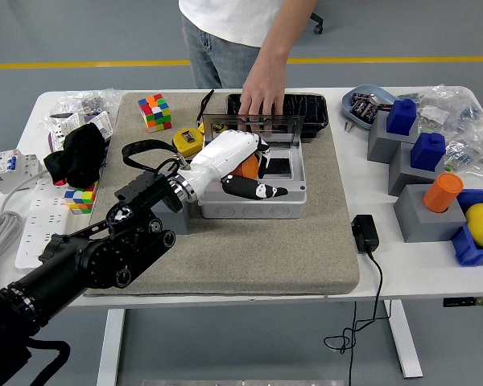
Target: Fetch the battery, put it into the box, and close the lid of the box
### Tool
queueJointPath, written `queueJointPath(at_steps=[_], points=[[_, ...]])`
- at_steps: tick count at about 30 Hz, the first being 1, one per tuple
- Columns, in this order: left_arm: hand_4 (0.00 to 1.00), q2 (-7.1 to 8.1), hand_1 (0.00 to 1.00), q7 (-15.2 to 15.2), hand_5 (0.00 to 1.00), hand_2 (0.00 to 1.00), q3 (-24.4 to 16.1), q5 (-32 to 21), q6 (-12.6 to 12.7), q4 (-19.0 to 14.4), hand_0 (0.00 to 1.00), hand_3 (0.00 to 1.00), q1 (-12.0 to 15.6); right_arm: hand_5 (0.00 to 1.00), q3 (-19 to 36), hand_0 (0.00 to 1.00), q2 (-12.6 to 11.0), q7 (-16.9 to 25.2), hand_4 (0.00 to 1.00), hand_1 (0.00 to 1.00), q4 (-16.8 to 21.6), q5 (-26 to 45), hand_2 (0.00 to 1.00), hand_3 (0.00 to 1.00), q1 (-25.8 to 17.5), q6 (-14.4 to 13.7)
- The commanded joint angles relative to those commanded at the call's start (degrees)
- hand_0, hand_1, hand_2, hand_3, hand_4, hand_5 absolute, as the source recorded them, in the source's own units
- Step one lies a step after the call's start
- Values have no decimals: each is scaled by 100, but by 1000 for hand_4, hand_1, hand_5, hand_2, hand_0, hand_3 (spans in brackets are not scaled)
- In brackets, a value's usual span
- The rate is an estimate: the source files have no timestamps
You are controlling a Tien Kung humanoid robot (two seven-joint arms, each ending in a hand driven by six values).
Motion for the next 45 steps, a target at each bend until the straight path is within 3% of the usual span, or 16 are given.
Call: queueJointPath(at_steps=[11,27,28,33,34,39,40,45], points=[[998,0,2,24,117,2,44,201,34,410,32,2,-273,998,-139,845,-3,12,998,830,0,83,805,823,14,-13],[998,0,2,34,161,2,124,-82,2,442,33,2,-454,998,-170,845,-17,-3,998,830,0,81,804,822,38,-8],[998,0,2,36,314,2,173,-154,-3,441,34,2,-468,998,-172,846,-19,-2,998,831,0,81,804,823,39,-9],[998,0,2,38,314,2,480,-478,-28,461,34,2,-532,998,-182,846,-20,-2,998,831,0,87,804,823,47,-9],[998,0,2,44,464,2,592,-562,-33,457,34,2,-547,998,-176,846,-19,-3,998,831,0,84,804,822,49,-8],[998,0,2,71,464,2,851,-723,-39,454,34,2,-575,998,-176,846,-22,-11,998,831,0,81,804,822,55,-8],[998,0,2,77,521,2,894,-759,-34,459,35,2,-583,998,-186,846,-22,-10,998,831,0,91,804,822,57,-9],[998,0,2,71,521,2,922,-825,-21,497,35,2,-597,998,-224,846,-19,-8,998,831,0,120,804,822,58,-4]])
